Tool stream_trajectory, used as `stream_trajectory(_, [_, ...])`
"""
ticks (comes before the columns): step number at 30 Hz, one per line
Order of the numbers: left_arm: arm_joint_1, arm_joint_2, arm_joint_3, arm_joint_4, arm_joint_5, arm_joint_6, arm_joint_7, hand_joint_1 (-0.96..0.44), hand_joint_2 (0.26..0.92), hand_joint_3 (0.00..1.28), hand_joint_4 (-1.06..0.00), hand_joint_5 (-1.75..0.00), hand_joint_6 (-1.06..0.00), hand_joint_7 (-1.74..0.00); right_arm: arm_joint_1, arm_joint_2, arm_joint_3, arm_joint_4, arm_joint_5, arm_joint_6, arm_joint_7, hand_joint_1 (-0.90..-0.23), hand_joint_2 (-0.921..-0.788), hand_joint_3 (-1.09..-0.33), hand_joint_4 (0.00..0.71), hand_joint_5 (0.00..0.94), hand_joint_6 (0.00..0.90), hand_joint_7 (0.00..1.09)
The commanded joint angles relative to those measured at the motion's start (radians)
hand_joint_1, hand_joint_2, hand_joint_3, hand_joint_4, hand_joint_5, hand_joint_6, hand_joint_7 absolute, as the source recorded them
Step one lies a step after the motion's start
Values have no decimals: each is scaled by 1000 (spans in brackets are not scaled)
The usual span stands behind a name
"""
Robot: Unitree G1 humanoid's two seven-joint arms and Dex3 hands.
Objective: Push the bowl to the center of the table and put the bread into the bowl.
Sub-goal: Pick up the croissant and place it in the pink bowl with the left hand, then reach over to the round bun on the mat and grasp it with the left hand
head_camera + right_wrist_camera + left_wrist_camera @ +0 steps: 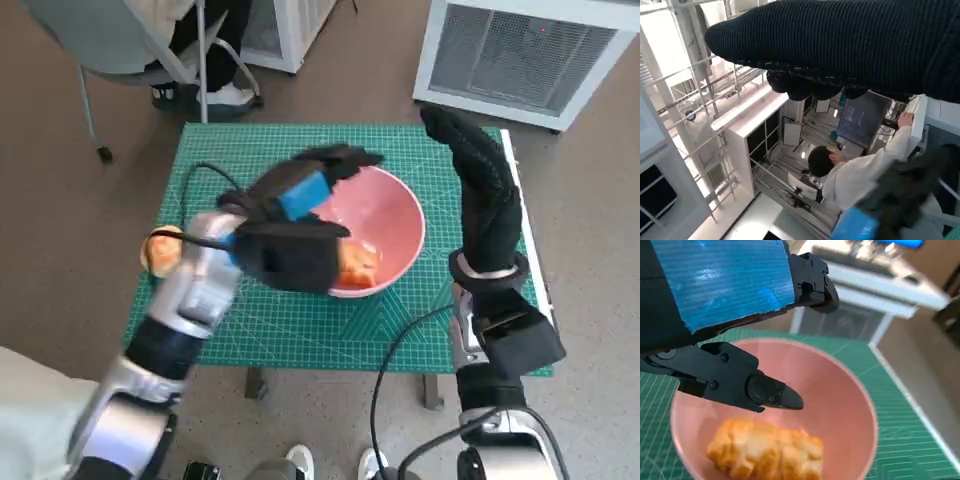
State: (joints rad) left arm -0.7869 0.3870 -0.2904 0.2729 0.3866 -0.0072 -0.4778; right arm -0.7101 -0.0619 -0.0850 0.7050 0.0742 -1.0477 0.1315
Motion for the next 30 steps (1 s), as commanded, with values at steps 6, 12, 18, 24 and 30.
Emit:
stream_trajectory(6, [144,200,216,-169,-197,-71,-124,-357,921,14,-25,-1,-205,-148,50,8,22,-61,16,17,22,-548,-921,-837,301,17,-1,727])
stream_trajectory(12, [233,321,339,-168,-221,-138,-105,-362,921,13,-28,-2,-214,-127,73,8,33,-115,23,25,33,-547,-921,-836,298,15,-1,729])
stream_trajectory(18, [301,432,430,-118,-185,-178,-54,-389,921,23,-54,-8,-241,-101,80,5,42,-145,39,29,49,-554,-921,-833,298,15,-1,733])
stream_trajectory(24, [327,499,459,-34,-163,-224,-13,-412,921,22,-68,-4,-264,-65,72,6,46,-140,55,25,66,-563,-921,-829,298,15,-1,746])
stream_trajectory(30, [357,547,462,53,-139,-255,22,-437,917,9,-74,-3,-277,-41,55,10,46,-115,80,16,90,-573,-921,-825,298,16,-1,751])
